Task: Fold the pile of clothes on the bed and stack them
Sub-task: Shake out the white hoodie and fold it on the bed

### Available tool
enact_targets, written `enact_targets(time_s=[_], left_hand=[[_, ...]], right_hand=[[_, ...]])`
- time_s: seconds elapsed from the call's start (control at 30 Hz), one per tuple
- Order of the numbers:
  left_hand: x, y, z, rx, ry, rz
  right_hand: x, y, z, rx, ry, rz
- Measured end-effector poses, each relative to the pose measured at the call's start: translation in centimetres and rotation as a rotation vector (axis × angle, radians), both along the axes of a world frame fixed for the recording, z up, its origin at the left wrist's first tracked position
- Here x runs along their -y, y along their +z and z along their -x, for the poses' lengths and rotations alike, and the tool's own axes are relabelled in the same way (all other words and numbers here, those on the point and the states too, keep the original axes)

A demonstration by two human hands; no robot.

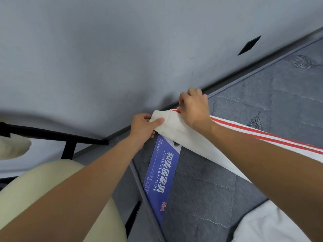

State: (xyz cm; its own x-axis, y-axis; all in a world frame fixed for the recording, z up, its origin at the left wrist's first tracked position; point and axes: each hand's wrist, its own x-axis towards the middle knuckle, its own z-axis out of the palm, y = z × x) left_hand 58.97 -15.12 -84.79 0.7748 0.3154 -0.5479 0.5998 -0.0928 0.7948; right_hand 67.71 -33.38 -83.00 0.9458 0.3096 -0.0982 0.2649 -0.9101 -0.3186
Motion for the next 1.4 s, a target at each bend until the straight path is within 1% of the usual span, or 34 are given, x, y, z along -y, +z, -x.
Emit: enact_targets(time_s=[0.03,0.1,0.13,0.2,0.27,0.33,0.37,0.43,0.47,0.5,0.6,0.67,0.73,0.8,0.83,0.87,0.9,0.97,1.07,1.13,1.17,1.27,1.33,1.4], left_hand=[[-0.3,0.1,-0.1,0.001,-0.010,0.016],[-0.6,0.1,-0.1,0.008,-0.008,0.044],[-0.5,0.1,0.1,0.011,-0.002,0.057],[-0.2,0.4,0.5,0.014,0.015,0.068],[0.2,0.9,1.0,0.061,0.031,0.036],[1.0,1.6,1.4,0.161,0.033,0.001],[1.5,2.1,1.7,0.204,0.027,0.003],[3.2,3.0,2.4,0.247,-0.006,0.073],[4.1,3.3,2.9,0.245,-0.031,0.127],[4.9,3.7,3.2,0.235,-0.059,0.172],[7.1,4.8,3.8,0.207,-0.109,0.264],[8.7,5.8,3.8,0.194,-0.106,0.255],[10.8,6.6,3.6,0.249,-0.103,0.143],[13.3,7.4,3.0,0.361,-0.135,-0.084],[14.6,7.8,2.6,0.411,-0.193,-0.164],[16.0,8.3,2.2,0.447,-0.289,-0.186],[17.6,8.8,1.7,0.465,-0.420,-0.157],[21.5,9.6,0.8,0.425,-0.691,-0.082],[28.3,11.2,0.4,0.311,-0.994,-0.041],[33.2,12.2,1.1,0.258,-1.113,-0.036],[35.7,12.7,1.5,0.267,-1.154,-0.041],[43.7,13.8,3.9,0.347,-1.270,-0.094],[48.6,14.8,6.0,0.399,-1.325,-0.084],[53.4,15.6,8.2,0.434,-1.376,-0.047]], right_hand=[[-0.2,0.3,0.7,0.031,-0.041,-0.089],[-0.8,0.9,2.3,-0.050,-0.180,-0.348],[-1.0,1.1,3.0,-0.138,-0.251,-0.447],[-1.1,1.5,4.1,-0.384,-0.355,-0.581],[-0.9,1.8,4.8,-0.606,-0.452,-0.699],[-0.6,2.3,5.2,-0.757,-0.568,-0.867],[-0.5,2.7,5.4,-0.833,-0.617,-0.989],[-0.2,3.7,6.2,-0.988,-0.650,-1.234],[0.0,4.2,6.7,-1.036,-0.648,-1.307],[0.2,4.4,7.2,-1.045,-0.653,-1.328],[1.6,4.8,8.3,-0.926,-0.742,-1.310],[3.5,5.0,8.8,-0.824,-0.830,-1.308],[6.3,5.2,9.5,-0.758,-0.882,-1.314],[9.8,5.7,10.4,-0.726,-0.897,-1.355],[11.7,6.1,11.0,-0.712,-0.896,-1.369],[13.8,6.7,11.7,-0.693,-0.890,-1.387],[15.9,7.3,12.5,-0.667,-0.889,-1.408],[20.5,8.4,14.2,-0.596,-0.898,-1.433],[27.7,9.9,17.3,-0.495,-0.942,-1.432],[32.7,10.7,19.9,-0.437,-0.978,-1.429],[35.2,11.2,21.3,-0.409,-0.997,-1.442],[42.4,12.2,26.3,-0.334,-1.025,-1.514],[46.1,12.7,29.3,-0.300,-1.047,-1.484],[49.7,13.3,32.3,-0.225,-1.110,-1.443]])
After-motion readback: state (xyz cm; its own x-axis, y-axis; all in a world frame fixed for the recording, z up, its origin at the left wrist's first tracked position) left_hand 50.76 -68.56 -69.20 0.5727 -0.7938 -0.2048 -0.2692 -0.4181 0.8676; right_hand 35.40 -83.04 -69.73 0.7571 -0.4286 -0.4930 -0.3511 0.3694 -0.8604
